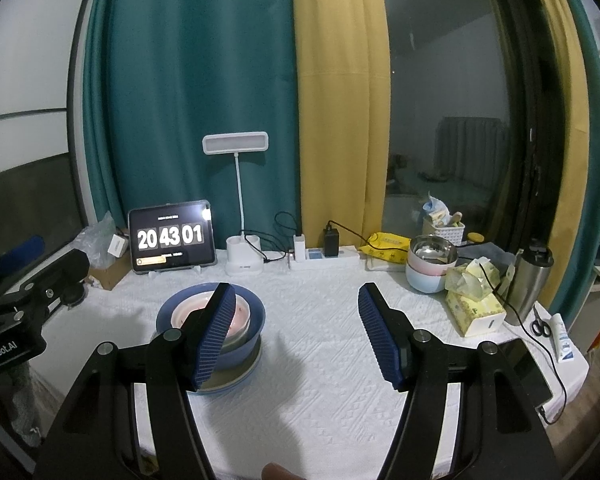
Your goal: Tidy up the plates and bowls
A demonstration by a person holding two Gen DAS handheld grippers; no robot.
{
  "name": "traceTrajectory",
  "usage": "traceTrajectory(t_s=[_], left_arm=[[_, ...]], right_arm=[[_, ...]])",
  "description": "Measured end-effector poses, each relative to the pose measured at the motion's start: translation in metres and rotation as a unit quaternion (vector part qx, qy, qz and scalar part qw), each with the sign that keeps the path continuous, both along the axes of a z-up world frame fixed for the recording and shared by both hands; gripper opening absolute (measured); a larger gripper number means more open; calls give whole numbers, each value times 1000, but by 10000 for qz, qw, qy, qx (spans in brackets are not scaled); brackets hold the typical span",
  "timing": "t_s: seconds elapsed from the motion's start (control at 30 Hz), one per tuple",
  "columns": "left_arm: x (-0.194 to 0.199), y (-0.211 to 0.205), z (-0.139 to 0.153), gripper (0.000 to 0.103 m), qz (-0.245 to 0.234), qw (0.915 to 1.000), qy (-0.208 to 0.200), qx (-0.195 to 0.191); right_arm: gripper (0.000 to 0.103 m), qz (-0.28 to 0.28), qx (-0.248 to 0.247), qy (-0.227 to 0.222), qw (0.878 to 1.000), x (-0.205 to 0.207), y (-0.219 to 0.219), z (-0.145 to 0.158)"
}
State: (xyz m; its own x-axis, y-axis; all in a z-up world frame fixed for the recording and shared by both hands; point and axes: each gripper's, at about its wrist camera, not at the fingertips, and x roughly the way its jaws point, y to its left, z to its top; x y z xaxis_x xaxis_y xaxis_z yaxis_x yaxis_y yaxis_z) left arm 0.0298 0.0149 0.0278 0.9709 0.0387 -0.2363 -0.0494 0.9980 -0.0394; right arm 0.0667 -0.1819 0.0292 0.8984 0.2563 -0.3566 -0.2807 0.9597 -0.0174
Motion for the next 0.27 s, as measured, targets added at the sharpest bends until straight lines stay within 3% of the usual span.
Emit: traceTrajectory(t_s=[0.27], left_arm=[[-2,-2,-3,96,-108,9999,-19,93]], right_arm=[[67,-4,5,4,10000,0,-1,0]])
